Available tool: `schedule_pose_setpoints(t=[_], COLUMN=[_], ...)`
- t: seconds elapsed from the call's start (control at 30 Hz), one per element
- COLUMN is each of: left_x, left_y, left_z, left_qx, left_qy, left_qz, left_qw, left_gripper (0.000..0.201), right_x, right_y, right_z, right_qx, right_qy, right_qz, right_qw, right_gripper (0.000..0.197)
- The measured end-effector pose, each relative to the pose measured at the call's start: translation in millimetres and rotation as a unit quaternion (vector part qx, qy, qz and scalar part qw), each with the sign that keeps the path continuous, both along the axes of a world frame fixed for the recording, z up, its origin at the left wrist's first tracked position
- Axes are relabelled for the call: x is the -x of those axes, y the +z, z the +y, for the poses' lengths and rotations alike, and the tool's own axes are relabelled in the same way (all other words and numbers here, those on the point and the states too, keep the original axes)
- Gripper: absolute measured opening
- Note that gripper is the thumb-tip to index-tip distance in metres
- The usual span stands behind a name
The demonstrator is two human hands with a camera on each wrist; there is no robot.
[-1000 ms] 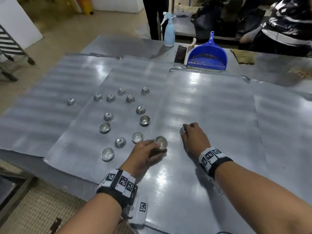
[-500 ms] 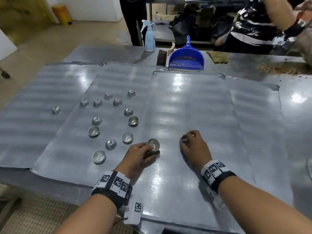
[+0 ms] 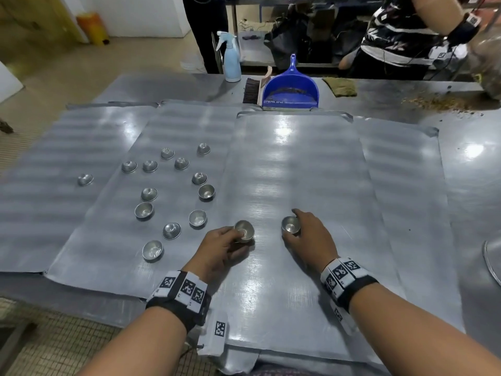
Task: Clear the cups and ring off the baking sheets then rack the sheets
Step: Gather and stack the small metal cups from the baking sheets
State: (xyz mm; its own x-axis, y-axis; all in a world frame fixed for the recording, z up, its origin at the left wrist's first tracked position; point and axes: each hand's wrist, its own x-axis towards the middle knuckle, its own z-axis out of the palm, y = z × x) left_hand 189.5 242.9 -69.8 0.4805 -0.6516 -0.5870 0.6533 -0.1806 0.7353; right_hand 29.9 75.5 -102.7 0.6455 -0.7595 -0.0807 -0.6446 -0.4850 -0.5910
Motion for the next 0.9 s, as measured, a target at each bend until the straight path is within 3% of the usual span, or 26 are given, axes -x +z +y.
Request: schedule_pose_setpoints(t=[0.23,0.5,0.73,0.9], left_x=[0.4,2.4,0.0,-2.2], left_y=[-3.3,-2.3,-4.3,-0.8], left_z=[4.0,17.3,38.0,52.6], left_qx=[0.003,0.009,0.005,0.008], left_qy=[0.039,0.051,0.068,0.095], left_qz=[0.003,0.006,0.003,-0.015], left_qw=[0.999,0.999,0.998,0.995], left_gripper=[0.014,0.024,0.026,0.022], right_x=[-3.0,-4.7,-26.9,-49.5], right_y=[-0.9,1.5,9.4,22.7], right_z=[-0.5,4.0,28.8,50.8], right_qx=[0.013,0.008,-0.032,-0.09], right_qy=[0.006,0.023,0.093,0.114], right_qz=[0.026,0.02,0.02,-0.075], right_qw=[1.0,1.0,0.995,0.987], right_gripper=[0.058,0.054,0.058,0.058])
